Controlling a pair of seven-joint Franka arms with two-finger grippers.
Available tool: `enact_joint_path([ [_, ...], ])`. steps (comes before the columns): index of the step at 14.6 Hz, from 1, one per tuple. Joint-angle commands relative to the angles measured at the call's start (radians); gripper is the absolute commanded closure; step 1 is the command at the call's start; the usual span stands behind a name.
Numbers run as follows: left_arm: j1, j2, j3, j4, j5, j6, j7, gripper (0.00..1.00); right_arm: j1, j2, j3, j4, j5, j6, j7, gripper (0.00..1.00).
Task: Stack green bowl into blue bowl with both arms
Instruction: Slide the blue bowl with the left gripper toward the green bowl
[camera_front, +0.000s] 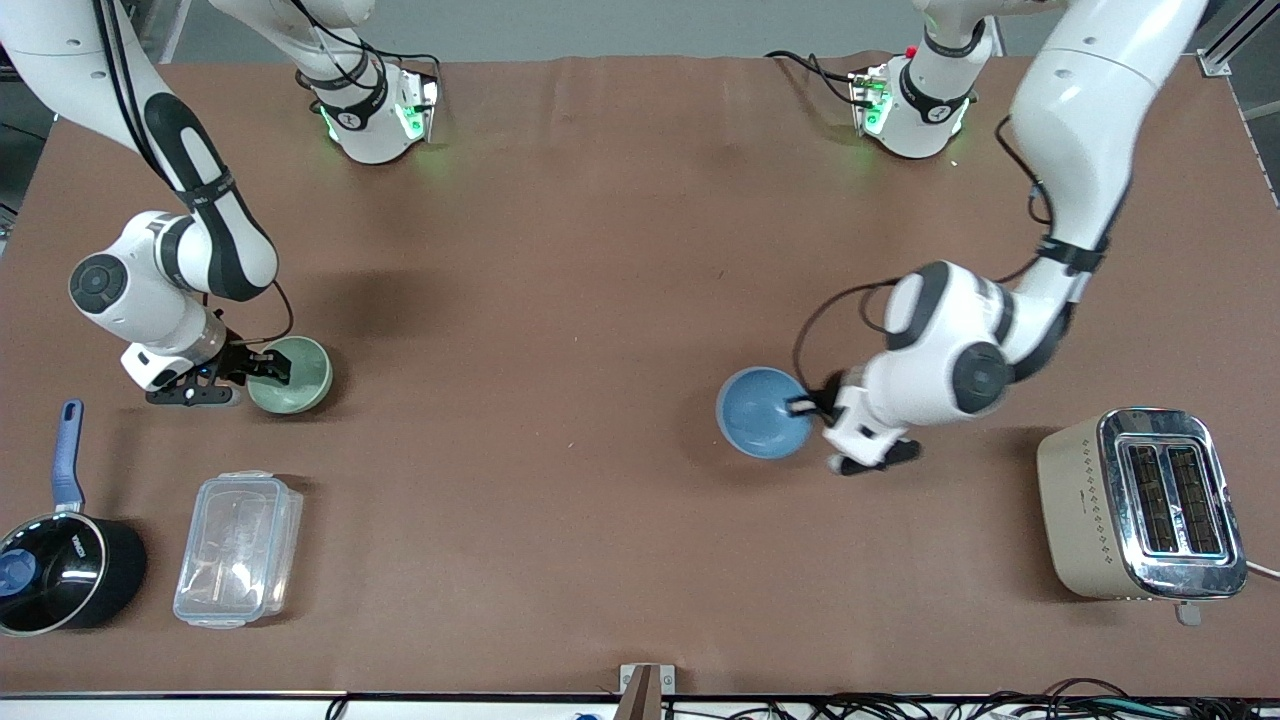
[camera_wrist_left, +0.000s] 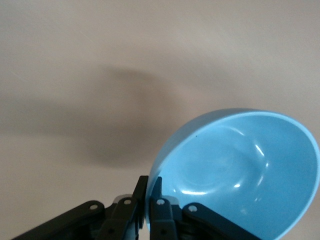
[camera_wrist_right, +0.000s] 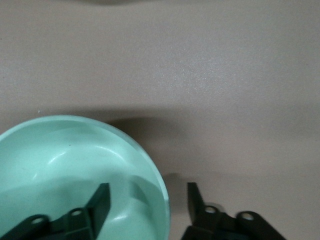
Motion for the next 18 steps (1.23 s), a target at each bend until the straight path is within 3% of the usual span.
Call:
enact_joint_path([
  [1,-0.143,0.070,0.006,0.069,-0.010,0.041,-0.153,1.00,-0.016,-0.019,0.013,-0.022,0.006,-0.003,0.003,0.87],
  [2,-0.180,0.094,0.006,0.082,-0.012,0.084,-0.197,1.00,-0.017,-0.022,0.014,-0.022,0.007,-0.009,0.012,0.99],
  [7,-0.314,0.181,0.015,0.082,-0.004,0.294,-0.239,0.95,-0.031,-0.083,0.019,0.042,0.010,-0.185,0.015,1.00],
  [10,-0.331,0.198,0.021,0.082,0.000,0.314,-0.245,0.50,-0.020,-0.147,0.020,0.162,0.067,-0.445,0.012,1.00],
  [12,-0.319,0.170,0.031,0.084,0.019,0.311,-0.245,0.00,0.028,-0.164,0.019,0.251,0.153,-0.619,0.023,1.00],
  [15,-0.254,0.040,0.053,0.087,0.049,0.243,-0.238,0.00,0.139,-0.196,0.020,0.285,0.193,-0.690,0.199,1.00],
  [18,-0.129,-0.095,0.054,0.168,0.137,0.005,-0.205,0.00,0.303,-0.198,0.020,0.307,0.211,-0.673,0.453,1.00],
])
